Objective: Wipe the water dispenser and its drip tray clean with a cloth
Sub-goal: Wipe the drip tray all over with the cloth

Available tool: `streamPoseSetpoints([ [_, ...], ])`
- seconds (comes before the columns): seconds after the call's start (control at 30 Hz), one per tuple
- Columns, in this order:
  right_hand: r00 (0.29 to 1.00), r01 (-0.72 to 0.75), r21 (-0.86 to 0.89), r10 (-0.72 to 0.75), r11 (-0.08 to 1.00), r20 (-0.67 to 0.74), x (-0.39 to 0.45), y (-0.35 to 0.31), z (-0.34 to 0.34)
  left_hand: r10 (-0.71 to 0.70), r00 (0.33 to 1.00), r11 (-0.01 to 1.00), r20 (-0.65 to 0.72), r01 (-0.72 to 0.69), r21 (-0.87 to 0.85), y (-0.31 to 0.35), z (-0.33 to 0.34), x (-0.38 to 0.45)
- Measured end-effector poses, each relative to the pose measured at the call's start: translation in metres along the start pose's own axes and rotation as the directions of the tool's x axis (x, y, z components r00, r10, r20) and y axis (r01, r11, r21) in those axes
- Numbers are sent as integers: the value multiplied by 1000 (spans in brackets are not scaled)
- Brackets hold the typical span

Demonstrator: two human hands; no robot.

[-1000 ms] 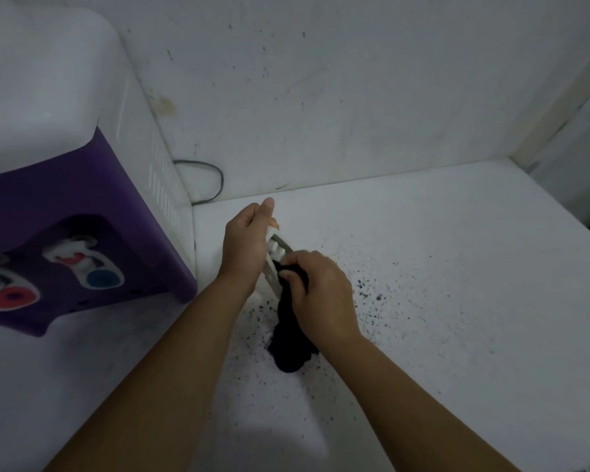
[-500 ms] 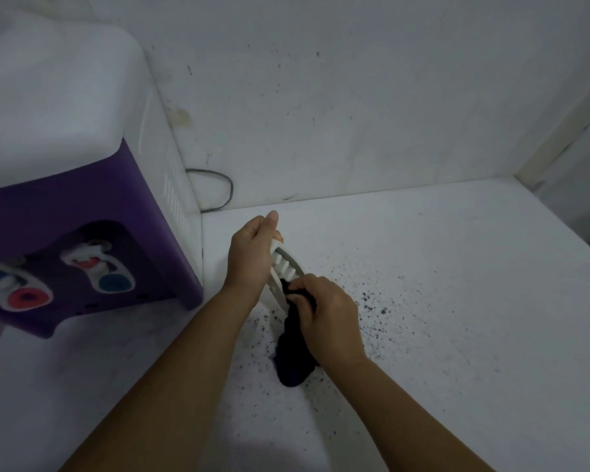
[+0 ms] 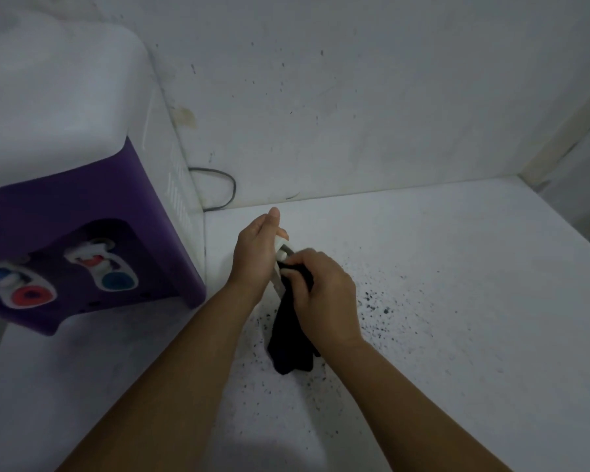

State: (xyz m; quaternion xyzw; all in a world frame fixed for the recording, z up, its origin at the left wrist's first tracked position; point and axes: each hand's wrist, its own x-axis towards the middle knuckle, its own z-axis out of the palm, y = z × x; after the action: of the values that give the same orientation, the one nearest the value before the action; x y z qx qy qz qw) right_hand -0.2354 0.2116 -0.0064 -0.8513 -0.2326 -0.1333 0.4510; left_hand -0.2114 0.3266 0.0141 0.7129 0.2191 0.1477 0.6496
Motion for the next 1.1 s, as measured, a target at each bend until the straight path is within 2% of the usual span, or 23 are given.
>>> streamPoseSetpoints([
  [0.1,1000,-14,-20,14,1000,23,-16,16,5,-7,1000,1000,11,6,26,0,1,2],
  [0.23,978,-161,-77,170,984,122,-51,44,3,-4,1000,997,16,3,74,-3,0,3],
  [0.4,998,-59,10,59,998,-18,-10,9,-2,8,1000,998,15,-9,59,4,9,0],
  [0.47,999,-46,19,47,999,-16,-10,11,0,6,1000,998,12,-7,54,5,10,1],
  [0.63,974,-200,-39,203,979,101,-45,41,2,5,1000,998,3,-6,64,3,5,1],
  [0.7,981,-183,1,182,983,72,-30,28,0,9,1000,998,-1,-9,58,4,6,0],
  [0.83,997,-59,64,62,996,-39,1,2,-5,-7,1000,1000,24,7,18,6,11,-1],
  [0.93,997,-74,10,74,997,23,-20,23,0,5,1000,999,16,-5,47,5,9,0],
  [1.03,971,-175,-75,185,982,151,-45,48,1,11,1000,998,-2,-11,62,3,5,1],
  [1.1,970,-196,-38,199,980,138,-38,41,-4,21,1000,999,-4,-21,50,3,4,0],
])
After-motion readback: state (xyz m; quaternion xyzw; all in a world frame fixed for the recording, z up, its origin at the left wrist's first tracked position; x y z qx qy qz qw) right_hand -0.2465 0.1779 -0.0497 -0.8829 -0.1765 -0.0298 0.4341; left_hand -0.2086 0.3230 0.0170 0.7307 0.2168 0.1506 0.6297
